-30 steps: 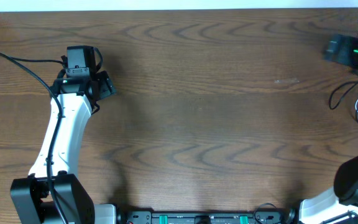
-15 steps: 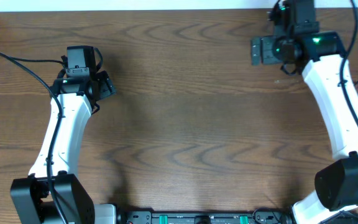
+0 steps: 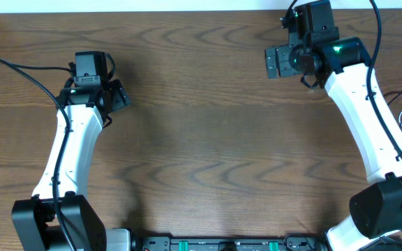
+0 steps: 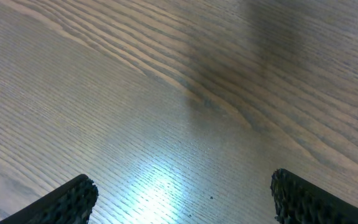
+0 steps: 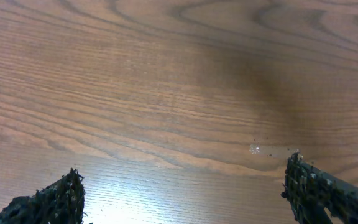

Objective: Untangle cables

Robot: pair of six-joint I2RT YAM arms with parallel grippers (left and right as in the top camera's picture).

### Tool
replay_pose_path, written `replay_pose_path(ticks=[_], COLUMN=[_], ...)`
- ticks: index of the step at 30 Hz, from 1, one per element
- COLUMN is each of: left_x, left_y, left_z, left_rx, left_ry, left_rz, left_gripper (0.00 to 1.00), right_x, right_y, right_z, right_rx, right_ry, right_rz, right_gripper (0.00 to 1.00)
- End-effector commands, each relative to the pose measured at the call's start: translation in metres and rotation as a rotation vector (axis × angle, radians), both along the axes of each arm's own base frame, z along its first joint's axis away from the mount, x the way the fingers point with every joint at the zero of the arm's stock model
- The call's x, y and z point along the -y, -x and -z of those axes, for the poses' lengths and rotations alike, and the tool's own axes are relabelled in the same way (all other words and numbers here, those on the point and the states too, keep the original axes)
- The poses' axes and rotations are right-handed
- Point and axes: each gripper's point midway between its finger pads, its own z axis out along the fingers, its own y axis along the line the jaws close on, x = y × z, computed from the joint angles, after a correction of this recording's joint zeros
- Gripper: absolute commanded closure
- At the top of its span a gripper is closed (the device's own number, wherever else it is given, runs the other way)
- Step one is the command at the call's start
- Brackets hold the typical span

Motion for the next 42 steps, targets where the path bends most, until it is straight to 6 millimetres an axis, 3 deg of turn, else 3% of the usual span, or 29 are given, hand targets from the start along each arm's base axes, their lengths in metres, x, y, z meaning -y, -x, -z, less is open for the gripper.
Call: replay_pose_path(ticks=[1,12,18,26,37,42], left_x=[-0.002,-0.002,0.0,0.012,0.028,0.045], left_y=[-0.001,-0.001,0.0,0.01,0.023,0.038], left_z=[0.001,0.0,-0.014,-0.061,-0.141,-0.171], left_rx=[-0.001,0.0,0.039,0.218,0.781,1.011], left_ry=[0.001,0.0,-0.003,-0.012,-0.024,-0.053], left_rz=[-0.009,-0.009,-0.005,0.027,0.069,0.205], left_gripper=[0.09,0.09,0.09,0.09,0.1,0.1], right_x=[0.003,0.003,0.003,0.003,0.003,0.003], right_y=[0.001,0.001,0.001,0.001,0.001,0.001], right_z=[-0.012,-0.012,-0.012,-0.012,-0.012,-0.012], right_rx=[0.028,0.028,0.027,0.028,0.027,0.027], right_ry=[0.006,0.006,0.006,0.006,0.006,0.006], right_rz=[0.003,0.003,0.003,0.003,0.003,0.003], right_gripper=[0.01,0.01,0.01,0.01,0.01,0.01])
